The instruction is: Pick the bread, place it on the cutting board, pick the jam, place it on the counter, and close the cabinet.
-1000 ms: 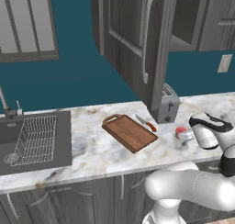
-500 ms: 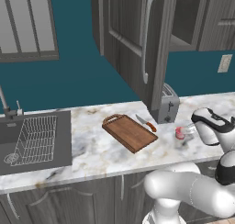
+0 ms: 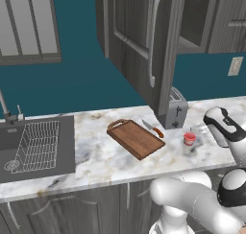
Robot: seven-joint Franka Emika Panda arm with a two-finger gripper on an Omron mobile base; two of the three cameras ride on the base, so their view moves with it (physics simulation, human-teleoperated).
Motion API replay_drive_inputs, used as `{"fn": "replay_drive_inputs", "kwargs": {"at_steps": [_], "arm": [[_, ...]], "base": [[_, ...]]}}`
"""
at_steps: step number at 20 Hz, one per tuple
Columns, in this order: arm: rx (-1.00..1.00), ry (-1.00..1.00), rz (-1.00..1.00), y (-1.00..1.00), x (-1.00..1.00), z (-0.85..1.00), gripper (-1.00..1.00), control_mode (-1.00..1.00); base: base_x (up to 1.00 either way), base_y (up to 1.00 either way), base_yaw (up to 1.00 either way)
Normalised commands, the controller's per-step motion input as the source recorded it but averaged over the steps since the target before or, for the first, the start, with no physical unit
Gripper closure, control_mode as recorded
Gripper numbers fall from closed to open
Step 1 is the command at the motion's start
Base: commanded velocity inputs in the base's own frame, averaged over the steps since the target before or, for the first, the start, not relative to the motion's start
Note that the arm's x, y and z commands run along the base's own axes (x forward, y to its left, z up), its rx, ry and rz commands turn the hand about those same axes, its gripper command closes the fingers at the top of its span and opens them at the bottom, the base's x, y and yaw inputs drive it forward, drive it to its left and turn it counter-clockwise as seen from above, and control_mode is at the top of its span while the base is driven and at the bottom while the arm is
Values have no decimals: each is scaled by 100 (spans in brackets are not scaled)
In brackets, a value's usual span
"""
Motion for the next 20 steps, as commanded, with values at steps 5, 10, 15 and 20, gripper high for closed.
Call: {"fn": "replay_drive_inputs", "kwargs": {"at_steps": [5, 10, 15, 20], "arm": [[0, 0, 0, 9, -13, 39, -100, -100], [0, 0, 0, 12, -14, 38, -100, -100], [0, 0, 0, 13, -20, 40, -100, -100], [0, 0, 0, 11, -28, 41, -100, -100]], "base": [[0, 0, 0], [0, 0, 0], [0, 0, 0], [0, 0, 0]]}}
